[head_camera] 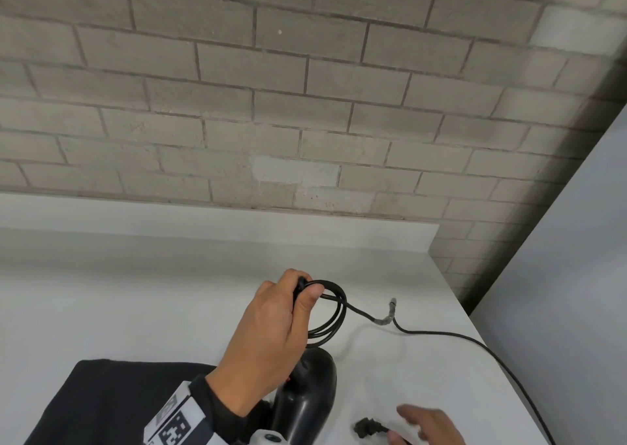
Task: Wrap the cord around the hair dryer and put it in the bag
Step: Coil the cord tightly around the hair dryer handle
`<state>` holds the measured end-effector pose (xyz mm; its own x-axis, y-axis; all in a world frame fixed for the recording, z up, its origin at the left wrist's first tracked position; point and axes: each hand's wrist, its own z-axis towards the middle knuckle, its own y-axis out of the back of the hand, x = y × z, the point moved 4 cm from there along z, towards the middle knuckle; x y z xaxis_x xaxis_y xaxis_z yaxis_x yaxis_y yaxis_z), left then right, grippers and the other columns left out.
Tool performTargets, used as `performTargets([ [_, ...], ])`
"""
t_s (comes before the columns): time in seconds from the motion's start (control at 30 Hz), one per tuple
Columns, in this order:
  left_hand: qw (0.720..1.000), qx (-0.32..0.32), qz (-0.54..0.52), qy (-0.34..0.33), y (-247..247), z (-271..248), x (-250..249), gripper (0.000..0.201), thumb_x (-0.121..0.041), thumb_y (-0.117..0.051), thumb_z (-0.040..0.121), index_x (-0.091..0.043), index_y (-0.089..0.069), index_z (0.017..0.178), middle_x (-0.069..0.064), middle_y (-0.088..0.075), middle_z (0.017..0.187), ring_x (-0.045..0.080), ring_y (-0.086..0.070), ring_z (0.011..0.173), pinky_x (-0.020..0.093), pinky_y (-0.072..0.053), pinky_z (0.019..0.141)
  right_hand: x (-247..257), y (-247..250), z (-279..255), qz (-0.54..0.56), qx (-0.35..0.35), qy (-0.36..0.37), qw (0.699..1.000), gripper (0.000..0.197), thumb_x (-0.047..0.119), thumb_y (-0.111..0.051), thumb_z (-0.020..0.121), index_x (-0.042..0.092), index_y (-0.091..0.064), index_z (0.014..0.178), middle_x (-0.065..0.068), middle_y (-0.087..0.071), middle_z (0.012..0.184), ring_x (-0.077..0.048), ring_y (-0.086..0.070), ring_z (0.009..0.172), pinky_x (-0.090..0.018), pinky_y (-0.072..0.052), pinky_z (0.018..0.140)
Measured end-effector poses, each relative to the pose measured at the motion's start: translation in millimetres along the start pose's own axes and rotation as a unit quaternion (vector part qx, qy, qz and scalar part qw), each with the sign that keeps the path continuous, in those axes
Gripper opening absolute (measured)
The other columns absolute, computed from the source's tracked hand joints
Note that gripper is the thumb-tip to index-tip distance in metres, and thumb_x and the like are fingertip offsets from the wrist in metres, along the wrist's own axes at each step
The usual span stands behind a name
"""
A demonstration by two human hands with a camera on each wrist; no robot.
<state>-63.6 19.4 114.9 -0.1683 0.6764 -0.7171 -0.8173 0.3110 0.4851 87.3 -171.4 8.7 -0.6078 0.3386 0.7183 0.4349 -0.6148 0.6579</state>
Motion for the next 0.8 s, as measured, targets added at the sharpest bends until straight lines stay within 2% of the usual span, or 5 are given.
performTargets([
  [0.27, 0.999, 0.018, 0.002, -0.039, -5.0, -6.0, -10.7, 0.036, -0.064, -0.026, 0.094, -0.037, -0.049, 0.100, -0.037, -0.053, 0.097, 0.002, -0.052, 0.086, 0.009, -0.039, 0.071, 80.9, 10.6, 27.4, 0.011, -0.089, 0.153, 0.984, 0.044, 0.046, -0.060, 0.087, 0.039, -0.046, 0.129, 0.030, -0.047, 0.131, 0.012, -0.035, 0.130, -0.011, -0.029, 0.108],
  [0.37, 0.999, 0.016, -0.023, -0.022, -6.2, -6.9, -12.3, 0.029, -0.061, -0.030, 0.094, -0.041, -0.044, 0.109, -0.021, -0.057, 0.081, 0.000, -0.053, 0.076, 0.010, -0.038, 0.063, 87.6, 2.3, 36.9, -0.039, 0.032, 0.158, 0.986, 0.038, 0.043, -0.058, 0.091, 0.054, -0.033, 0.117, 0.041, -0.044, 0.110, 0.034, -0.023, 0.116, -0.020, -0.024, 0.113],
  [0.43, 0.999, 0.010, -0.044, -0.010, -5.8, -7.2, -12.0, 0.026, -0.058, -0.034, 0.093, -0.042, -0.038, 0.114, -0.012, -0.047, 0.065, -0.002, -0.052, 0.063, 0.010, -0.036, 0.057, 94.9, 1.3, 38.5, -0.036, 0.041, 0.173, 0.983, 0.028, 0.041, -0.054, 0.094, 0.058, -0.035, 0.105, 0.035, -0.051, 0.094, 0.021, -0.045, 0.104, -0.006, -0.040, 0.094],
  [0.53, 0.999, 0.000, -0.043, -0.003, -5.3, -5.8, -8.8, 0.021, -0.056, -0.034, 0.093, -0.041, -0.036, 0.107, -0.011, -0.043, 0.064, -0.001, -0.053, 0.059, 0.011, -0.036, 0.053, 105.7, 11.8, 32.6, -0.036, -0.023, 0.240, 0.970, 0.010, 0.033, -0.052, 0.096, 0.043, -0.049, 0.098, 0.022, -0.051, 0.089, 0.008, -0.051, 0.077, -0.003, -0.040, 0.066],
  [0.8, 0.996, 0.011, 0.057, -0.065, -6.8, -4.5, -6.2, 0.032, -0.058, -0.018, 0.101, -0.035, -0.040, 0.095, -0.020, -0.047, 0.071, 0.001, -0.048, 0.081, 0.008, -0.036, 0.067, 141.3, 48.1, 31.0, 0.066, -0.103, 0.323, 0.938, 0.016, 0.021, -0.060, 0.089, 0.012, -0.073, 0.091, 0.007, -0.056, 0.079, 0.008, -0.047, 0.070, -0.004, -0.036, 0.066],
])
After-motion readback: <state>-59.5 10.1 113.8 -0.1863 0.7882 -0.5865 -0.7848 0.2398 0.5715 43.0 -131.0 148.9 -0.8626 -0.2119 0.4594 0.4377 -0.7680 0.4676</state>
